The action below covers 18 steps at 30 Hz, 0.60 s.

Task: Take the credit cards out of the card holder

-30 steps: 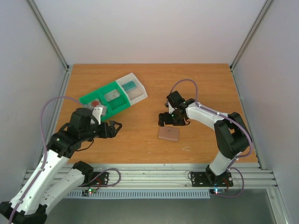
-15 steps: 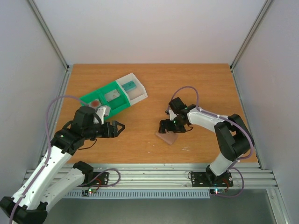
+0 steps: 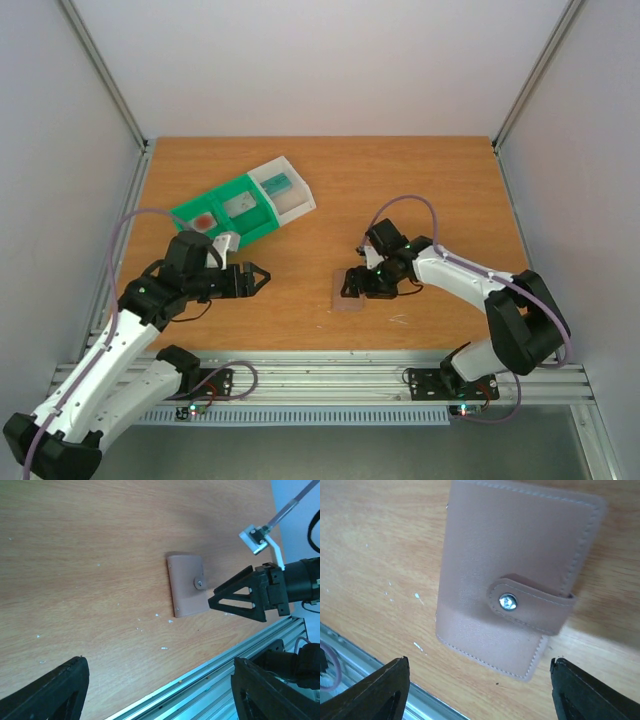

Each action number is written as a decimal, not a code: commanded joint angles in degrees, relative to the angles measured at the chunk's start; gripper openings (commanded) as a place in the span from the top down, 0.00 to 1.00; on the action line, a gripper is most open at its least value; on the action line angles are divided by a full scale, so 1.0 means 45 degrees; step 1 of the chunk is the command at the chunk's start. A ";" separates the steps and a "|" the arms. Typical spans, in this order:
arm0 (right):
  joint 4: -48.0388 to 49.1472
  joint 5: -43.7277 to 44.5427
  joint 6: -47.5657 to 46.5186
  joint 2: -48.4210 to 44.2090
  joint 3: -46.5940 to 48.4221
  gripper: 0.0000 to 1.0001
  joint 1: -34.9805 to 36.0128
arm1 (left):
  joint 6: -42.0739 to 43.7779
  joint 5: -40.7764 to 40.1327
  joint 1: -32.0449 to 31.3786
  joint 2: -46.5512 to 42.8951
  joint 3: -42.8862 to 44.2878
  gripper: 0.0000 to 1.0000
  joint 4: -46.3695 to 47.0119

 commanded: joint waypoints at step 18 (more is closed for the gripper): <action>-0.1865 0.4765 0.3302 0.0995 0.2807 0.64 0.1849 | -0.0485 0.0608 0.0046 -0.0545 -0.0444 0.19 0.1005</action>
